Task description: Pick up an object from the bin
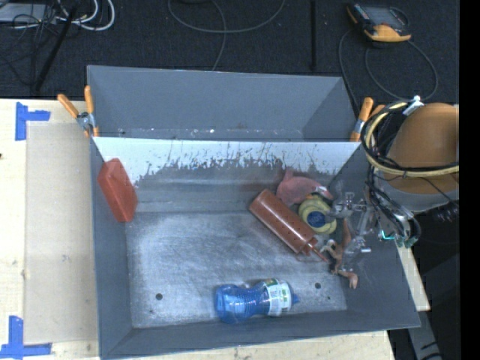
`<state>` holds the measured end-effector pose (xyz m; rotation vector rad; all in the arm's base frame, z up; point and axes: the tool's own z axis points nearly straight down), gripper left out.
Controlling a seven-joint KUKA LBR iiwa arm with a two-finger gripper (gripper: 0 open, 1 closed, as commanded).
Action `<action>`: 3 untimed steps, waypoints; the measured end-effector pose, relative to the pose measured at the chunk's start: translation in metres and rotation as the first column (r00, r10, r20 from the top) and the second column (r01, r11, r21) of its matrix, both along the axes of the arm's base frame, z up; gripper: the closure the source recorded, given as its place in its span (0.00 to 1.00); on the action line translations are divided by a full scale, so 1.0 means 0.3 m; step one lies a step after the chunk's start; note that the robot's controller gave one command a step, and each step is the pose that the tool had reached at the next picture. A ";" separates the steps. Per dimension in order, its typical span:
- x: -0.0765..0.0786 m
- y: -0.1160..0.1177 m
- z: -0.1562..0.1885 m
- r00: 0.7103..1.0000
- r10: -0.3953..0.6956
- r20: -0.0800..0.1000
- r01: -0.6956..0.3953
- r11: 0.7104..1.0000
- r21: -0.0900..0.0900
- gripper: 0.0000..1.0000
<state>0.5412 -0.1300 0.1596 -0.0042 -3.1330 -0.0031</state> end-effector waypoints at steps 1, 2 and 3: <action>0.006 0.001 0.015 1.000 0.003 0.007 -0.003 1.000 -0.001 0.00; 0.031 -0.050 -0.239 0.896 0.444 0.022 -0.445 0.896 0.005 1.00; 0.031 -0.050 -0.239 0.895 0.446 0.022 -0.446 0.895 0.005 1.00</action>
Offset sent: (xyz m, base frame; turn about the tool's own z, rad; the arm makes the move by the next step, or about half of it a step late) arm 0.0047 -0.0228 -0.0755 -0.4602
